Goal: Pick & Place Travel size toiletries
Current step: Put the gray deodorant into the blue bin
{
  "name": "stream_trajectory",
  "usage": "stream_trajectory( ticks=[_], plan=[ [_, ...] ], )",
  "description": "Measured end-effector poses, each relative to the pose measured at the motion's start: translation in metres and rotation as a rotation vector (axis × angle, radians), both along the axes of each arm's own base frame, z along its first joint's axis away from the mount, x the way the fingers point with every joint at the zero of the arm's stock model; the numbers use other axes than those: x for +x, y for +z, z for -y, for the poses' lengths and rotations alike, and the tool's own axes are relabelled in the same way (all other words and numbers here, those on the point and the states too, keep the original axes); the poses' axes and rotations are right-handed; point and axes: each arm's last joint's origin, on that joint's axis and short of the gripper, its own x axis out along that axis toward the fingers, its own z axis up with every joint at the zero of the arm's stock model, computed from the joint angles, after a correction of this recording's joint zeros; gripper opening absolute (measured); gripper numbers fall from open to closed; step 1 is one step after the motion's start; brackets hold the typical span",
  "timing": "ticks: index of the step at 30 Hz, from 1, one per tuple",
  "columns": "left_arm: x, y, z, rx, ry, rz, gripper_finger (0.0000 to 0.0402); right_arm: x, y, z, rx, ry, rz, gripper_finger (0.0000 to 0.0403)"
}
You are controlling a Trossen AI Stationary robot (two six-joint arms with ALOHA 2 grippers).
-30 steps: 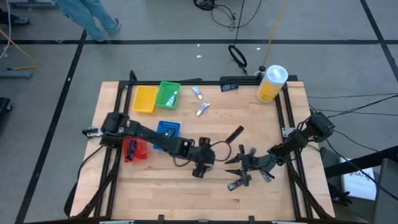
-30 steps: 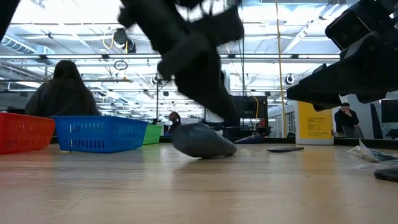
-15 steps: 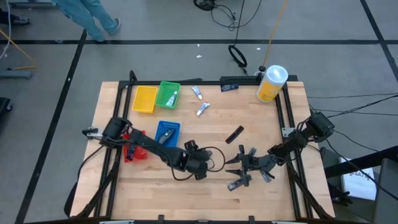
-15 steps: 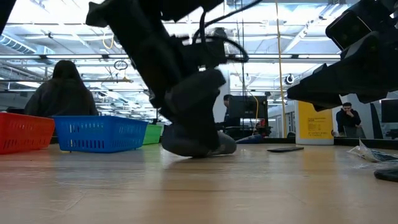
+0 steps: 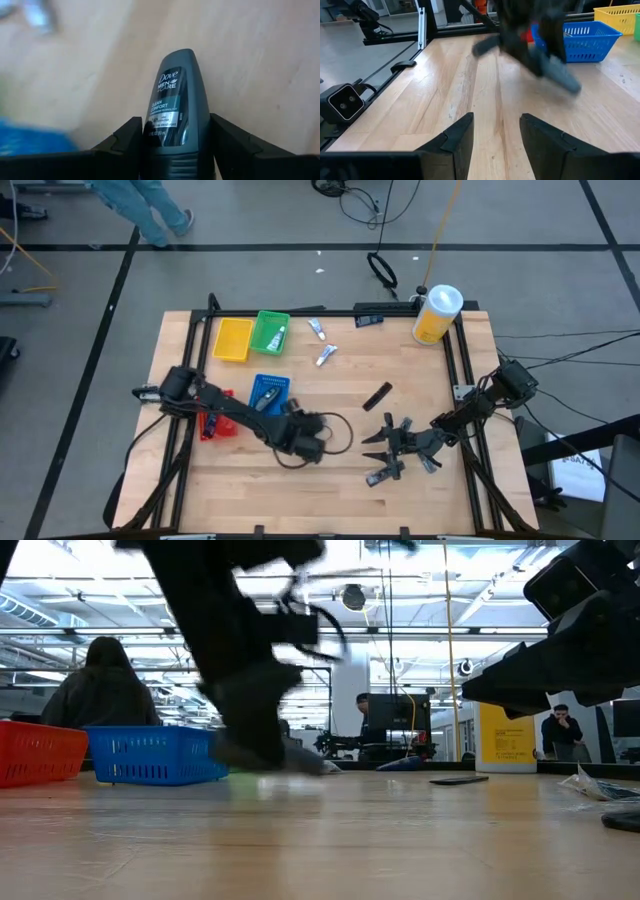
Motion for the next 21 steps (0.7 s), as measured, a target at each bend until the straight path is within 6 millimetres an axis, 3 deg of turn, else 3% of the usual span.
stream_trajectory(
  ticks=[5,9,21],
  plan=[
    [-0.042,0.052,-0.007,0.018,0.19,-0.02,0.0187,0.0,0.0,0.0,0.001,-0.001,0.002,0.0155],
    [-0.062,0.066,-0.017,0.047,0.333,-0.023,0.0215,0.0,0.0,0.0,0.003,0.0,0.004,0.0155],
    [-0.086,0.016,-0.04,0.032,0.564,-0.033,0.0199,0.0,0.0,0.0,0.013,0.001,0.003,0.0155]
  ],
)
